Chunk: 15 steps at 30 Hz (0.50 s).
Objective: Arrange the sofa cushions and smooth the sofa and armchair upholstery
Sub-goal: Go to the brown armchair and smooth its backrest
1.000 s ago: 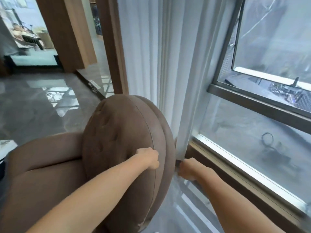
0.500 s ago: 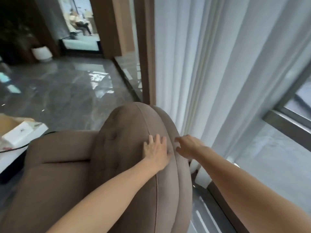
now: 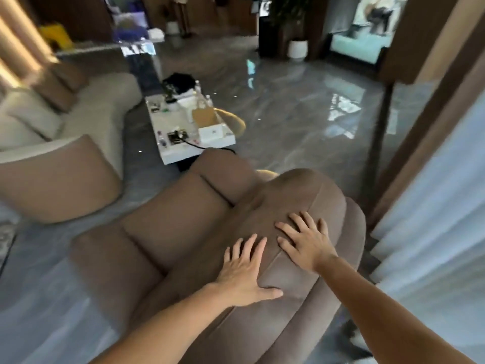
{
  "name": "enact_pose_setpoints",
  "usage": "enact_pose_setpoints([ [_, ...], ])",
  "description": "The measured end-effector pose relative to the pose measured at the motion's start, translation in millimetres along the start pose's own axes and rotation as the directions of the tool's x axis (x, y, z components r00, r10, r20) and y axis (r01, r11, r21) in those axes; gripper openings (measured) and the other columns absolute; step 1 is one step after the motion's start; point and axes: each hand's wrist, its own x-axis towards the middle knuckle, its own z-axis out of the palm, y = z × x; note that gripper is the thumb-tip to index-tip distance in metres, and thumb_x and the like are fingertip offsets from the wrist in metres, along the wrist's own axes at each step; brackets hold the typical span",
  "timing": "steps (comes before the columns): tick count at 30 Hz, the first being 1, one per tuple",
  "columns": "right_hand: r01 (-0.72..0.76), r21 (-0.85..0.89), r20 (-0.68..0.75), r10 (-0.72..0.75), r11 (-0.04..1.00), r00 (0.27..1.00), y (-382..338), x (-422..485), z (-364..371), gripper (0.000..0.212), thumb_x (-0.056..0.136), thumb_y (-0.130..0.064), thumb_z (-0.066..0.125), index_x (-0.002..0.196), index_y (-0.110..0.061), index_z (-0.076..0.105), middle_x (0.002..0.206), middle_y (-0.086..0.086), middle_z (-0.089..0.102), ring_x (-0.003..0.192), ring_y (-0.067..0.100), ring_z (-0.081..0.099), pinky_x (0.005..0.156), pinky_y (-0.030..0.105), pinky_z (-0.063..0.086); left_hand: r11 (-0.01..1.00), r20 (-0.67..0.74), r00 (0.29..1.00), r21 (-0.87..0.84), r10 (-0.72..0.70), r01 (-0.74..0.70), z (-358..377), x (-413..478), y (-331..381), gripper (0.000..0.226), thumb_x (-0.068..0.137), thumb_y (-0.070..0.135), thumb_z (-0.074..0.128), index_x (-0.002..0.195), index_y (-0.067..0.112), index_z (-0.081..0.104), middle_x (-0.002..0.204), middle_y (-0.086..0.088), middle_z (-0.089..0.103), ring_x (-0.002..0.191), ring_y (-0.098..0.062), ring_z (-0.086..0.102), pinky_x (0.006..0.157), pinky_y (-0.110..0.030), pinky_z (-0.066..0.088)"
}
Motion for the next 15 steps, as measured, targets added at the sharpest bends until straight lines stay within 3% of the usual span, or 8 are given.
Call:
enact_pose_setpoints([
  [10,-0.016,-0.025,-0.013,0.015,1.000,1.000,-38.7,-30.0,16.8,0.072,0.085,-0.070,-0.005,0.148,-0.047,0.021,0.161,-0.001,0.023,0.149,0.033,0.011,0.111,0.064,0.014,0.996,0.048,0.999,-0.086,-0.017,0.021,-12.0,-47.4,-18.2,0.119,0.057,0.080,0.063,0.145,0.048,-0.011,0.159,0.018,-0.012,0.146,-0.015,-0.011,0.119,-0.046,0.000],
  [15,-0.085,-0.048,0.003,0.085,0.995,0.996,-90.5,-59.1,37.5,0.065,0.092,-0.066,0.001,0.151,-0.044,0.015,0.161,0.001,0.019,0.148,0.035,0.007,0.109,0.066,0.011,0.990,0.078,0.997,-0.142,0.018,-0.007,-13.0,-94.9,-49.5,0.115,0.058,0.077,0.066,0.143,0.055,-0.008,0.157,0.025,-0.013,0.144,-0.006,-0.016,0.118,-0.041,-0.005],
])
